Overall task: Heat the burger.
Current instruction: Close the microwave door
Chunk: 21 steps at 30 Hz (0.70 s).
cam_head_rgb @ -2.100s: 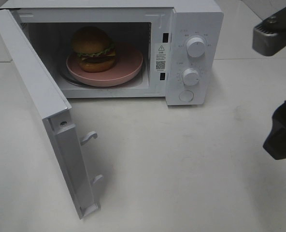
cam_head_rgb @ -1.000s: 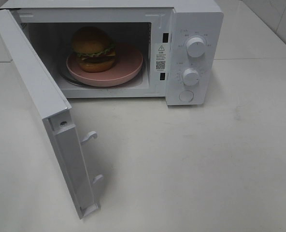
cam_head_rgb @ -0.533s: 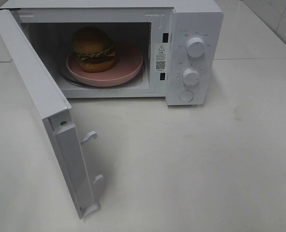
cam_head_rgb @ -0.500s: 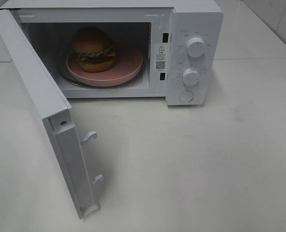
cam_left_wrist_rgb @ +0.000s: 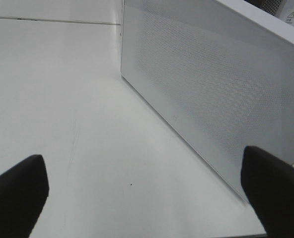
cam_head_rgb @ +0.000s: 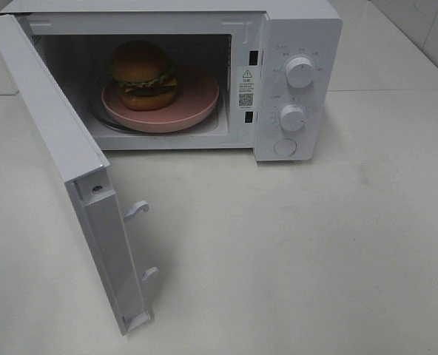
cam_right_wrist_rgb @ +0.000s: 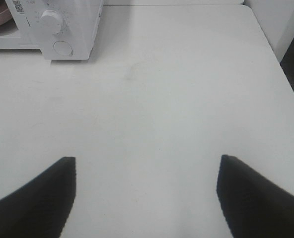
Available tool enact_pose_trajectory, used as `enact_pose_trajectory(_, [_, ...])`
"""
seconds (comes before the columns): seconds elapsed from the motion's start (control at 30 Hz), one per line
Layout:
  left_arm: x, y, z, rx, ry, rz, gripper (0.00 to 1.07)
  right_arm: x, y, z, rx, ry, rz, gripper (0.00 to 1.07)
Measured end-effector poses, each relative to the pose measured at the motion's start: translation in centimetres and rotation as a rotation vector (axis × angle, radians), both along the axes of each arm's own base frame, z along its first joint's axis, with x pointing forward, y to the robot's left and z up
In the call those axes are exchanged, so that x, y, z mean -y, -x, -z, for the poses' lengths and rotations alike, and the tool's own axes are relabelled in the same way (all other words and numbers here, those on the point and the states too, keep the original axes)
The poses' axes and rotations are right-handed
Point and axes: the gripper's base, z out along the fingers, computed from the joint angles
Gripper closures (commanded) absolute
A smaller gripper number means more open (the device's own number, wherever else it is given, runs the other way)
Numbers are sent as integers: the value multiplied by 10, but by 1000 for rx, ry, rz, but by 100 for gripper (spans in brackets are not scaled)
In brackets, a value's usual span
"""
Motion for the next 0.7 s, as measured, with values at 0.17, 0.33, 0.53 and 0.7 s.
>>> enact_pose_trajectory(0.17, [0,0,0,0,0,0,9,0,0,0,-1,0,0,31])
enact_pose_trajectory(0.33, [0,0,0,0,0,0,9,0,0,0,-1,0,0,31])
enact_pose_trajectory(0.53, [0,0,0,0,0,0,9,0,0,0,-1,0,0,31])
enact_pose_trajectory(0.7, [0,0,0,0,0,0,9,0,0,0,-1,0,0,31])
